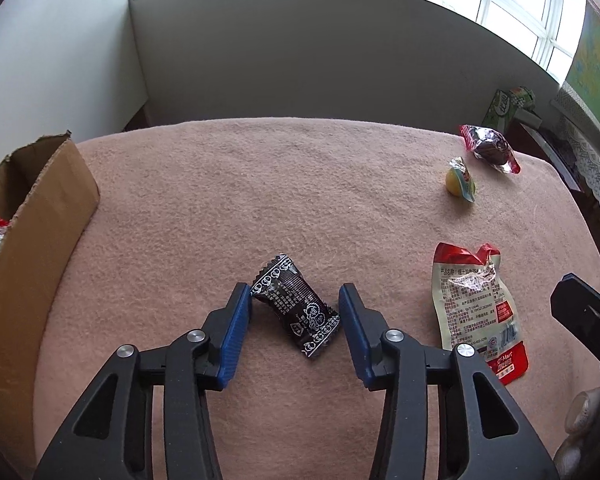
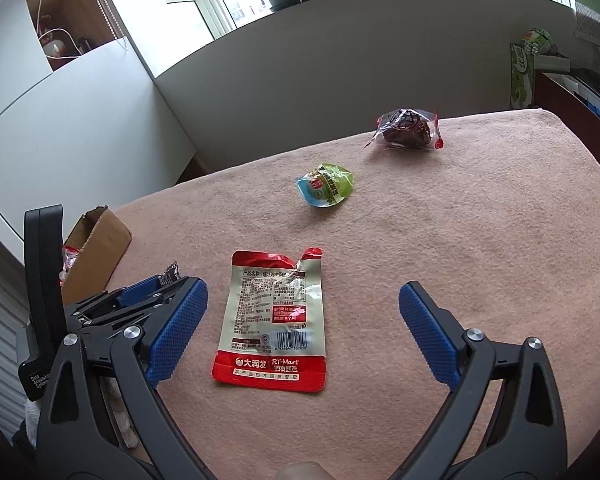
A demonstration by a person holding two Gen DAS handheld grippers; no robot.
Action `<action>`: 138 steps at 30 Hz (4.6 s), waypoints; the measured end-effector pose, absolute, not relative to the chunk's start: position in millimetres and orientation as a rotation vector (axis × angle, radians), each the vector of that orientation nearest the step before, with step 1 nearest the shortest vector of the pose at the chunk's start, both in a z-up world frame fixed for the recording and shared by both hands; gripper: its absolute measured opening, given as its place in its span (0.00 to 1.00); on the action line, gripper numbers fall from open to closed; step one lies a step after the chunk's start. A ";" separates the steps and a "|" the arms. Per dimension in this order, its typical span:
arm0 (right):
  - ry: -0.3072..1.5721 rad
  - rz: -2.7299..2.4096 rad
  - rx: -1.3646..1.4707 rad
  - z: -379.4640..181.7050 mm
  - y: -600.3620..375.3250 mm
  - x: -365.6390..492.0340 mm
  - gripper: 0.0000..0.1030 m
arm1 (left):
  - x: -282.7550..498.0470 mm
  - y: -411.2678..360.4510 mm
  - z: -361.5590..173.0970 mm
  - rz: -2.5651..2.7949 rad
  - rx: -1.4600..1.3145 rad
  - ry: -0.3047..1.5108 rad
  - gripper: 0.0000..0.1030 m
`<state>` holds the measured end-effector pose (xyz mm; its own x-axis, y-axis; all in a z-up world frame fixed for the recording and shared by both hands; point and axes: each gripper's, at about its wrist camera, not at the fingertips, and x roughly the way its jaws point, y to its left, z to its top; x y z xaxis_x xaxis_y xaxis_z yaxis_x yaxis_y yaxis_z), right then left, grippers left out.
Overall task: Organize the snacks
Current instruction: 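Close the left gripper on the black wrapped candy while the right approaches the red pouch, then grasp the red snack pouch with the right gripper and lift it, then carry the black candy and red pouch into the box and open both grippers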
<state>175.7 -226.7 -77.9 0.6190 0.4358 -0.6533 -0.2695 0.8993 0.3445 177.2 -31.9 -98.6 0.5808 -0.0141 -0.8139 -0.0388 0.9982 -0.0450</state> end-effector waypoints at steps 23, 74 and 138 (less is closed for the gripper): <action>1.108 0.397 -0.229 -105.6 -141.6 203.8 0.93 | 145.6 -1.2 -93.9 -0.097 -0.018 0.946 0.31; 0.940 0.538 -0.177 -26.3 -115.6 156.2 0.52 | 94.3 49.5 -38.2 -0.161 -0.189 0.796 0.08; 0.781 0.704 -0.125 30.2 75.3 159.9 0.97 | 36.1 208.6 -26.9 0.142 -0.284 0.646 0.56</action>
<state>159.9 75.3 30.2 0.4965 0.5353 -0.6833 -0.6244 0.7671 0.1473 36.1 208.6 -26.9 0.7909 0.0420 -0.6105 -0.2178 0.9516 -0.2167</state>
